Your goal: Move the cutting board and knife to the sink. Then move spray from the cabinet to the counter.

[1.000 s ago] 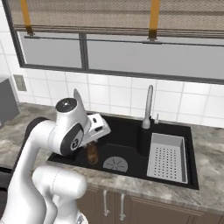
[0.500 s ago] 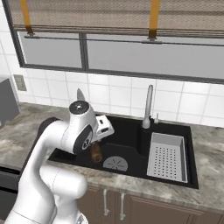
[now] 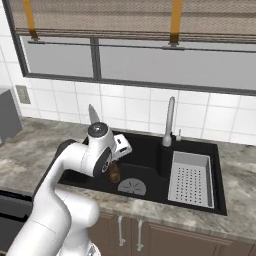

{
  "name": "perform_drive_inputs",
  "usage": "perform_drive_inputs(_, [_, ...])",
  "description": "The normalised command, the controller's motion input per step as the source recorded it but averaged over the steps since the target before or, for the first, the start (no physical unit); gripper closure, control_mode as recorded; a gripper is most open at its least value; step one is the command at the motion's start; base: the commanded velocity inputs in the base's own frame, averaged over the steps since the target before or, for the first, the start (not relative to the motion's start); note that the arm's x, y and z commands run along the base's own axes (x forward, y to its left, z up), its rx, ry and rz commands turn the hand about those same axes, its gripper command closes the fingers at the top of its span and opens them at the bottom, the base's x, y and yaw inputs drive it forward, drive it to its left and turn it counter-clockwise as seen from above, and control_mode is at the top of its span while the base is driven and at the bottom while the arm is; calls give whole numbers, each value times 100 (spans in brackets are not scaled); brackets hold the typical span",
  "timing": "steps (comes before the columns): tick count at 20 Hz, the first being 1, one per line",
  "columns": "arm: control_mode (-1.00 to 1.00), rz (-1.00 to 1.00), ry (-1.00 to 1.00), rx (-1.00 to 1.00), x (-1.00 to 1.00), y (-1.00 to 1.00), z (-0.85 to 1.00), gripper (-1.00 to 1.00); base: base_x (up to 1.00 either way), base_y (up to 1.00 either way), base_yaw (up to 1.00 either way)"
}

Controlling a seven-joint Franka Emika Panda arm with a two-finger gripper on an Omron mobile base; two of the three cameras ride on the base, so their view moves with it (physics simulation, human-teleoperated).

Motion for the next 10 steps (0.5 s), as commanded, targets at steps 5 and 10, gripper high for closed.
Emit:
perform_drive_inputs(5, [-100, 23, 0, -5, 9, 0, 0, 100, 0, 0, 0])
perform_drive_inputs(10, [-100, 27, 0, -8, -1, -1, 0, 100, 0, 0, 0])
